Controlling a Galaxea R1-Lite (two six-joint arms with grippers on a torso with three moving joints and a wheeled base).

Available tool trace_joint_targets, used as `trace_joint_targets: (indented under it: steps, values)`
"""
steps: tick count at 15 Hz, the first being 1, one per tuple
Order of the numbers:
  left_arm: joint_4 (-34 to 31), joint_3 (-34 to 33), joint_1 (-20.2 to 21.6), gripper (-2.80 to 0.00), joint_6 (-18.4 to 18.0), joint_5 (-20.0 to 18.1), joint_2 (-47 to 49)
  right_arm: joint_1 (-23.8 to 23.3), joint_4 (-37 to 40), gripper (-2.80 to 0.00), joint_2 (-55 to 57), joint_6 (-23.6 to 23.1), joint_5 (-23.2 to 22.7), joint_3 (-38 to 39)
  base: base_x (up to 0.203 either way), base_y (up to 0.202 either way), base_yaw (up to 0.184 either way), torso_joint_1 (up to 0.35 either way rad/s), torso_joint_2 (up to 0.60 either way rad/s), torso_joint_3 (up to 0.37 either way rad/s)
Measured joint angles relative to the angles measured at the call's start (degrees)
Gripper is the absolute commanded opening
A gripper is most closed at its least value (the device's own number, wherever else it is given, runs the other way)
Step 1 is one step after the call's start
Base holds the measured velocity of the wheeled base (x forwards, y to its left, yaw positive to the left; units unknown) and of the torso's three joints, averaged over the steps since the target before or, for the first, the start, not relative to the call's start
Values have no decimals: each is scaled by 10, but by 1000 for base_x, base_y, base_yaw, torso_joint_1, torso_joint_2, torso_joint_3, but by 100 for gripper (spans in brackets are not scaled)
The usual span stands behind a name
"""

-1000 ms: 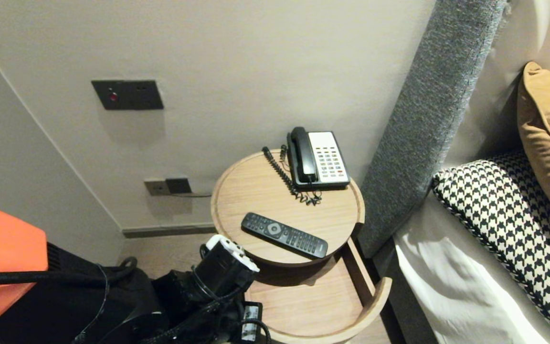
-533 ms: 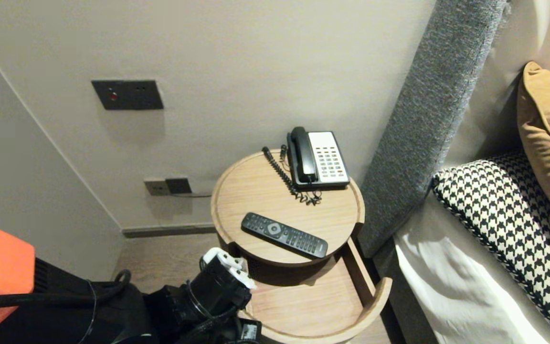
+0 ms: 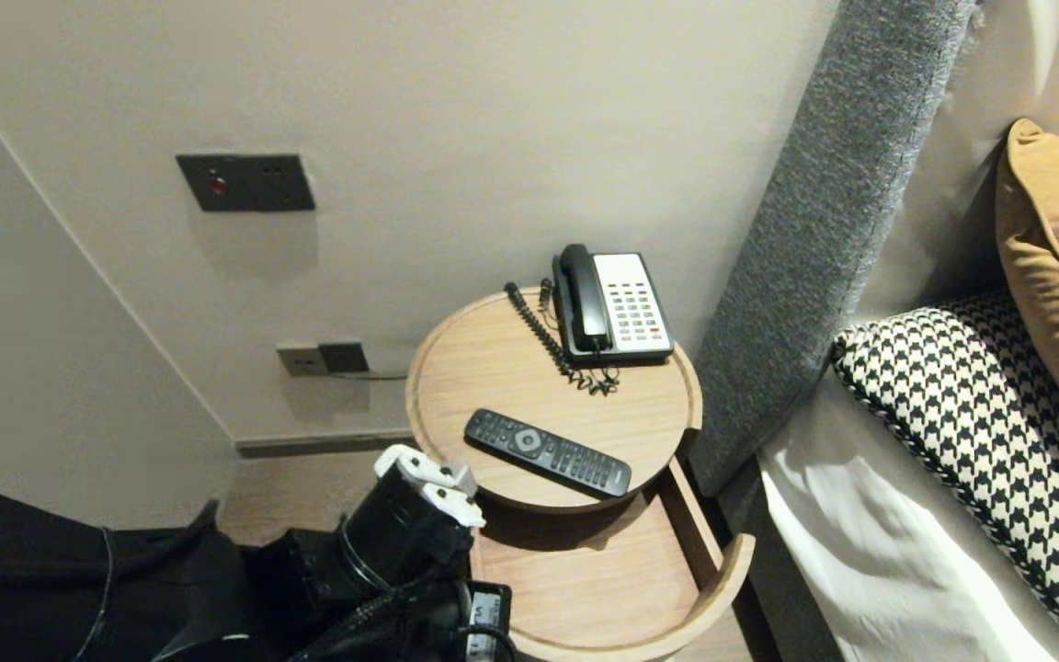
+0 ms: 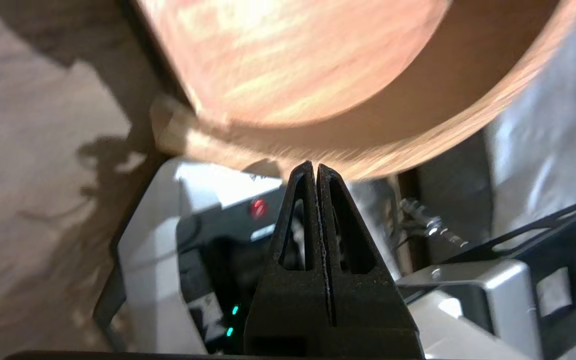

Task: Open the nightstand drawer

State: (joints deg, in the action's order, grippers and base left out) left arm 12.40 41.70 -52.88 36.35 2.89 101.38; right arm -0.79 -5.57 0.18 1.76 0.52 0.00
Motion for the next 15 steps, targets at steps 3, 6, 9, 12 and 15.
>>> trace_joint_targets:
  steps: [3,6,9,12,15]
  values:
    - [2,13,9,-280,-2,-6,0,0,0,-280,0,0,0,0,0,0,0,0,0,0]
    - [37,13,21,-280,1,-14,37,0,0,-280,0,0,0,0,0,0,0,0,0,0]
    - [59,7,25,-280,0,-15,70,0,0,-280,0,0,0,0,0,0,0,0,0,0]
    - [64,-2,21,-280,-2,-15,87,0,0,-280,0,0,0,0,0,0,0,0,0,0]
    - [79,-20,10,-280,-2,-15,92,0,0,-280,0,0,0,0,0,0,0,0,0,0]
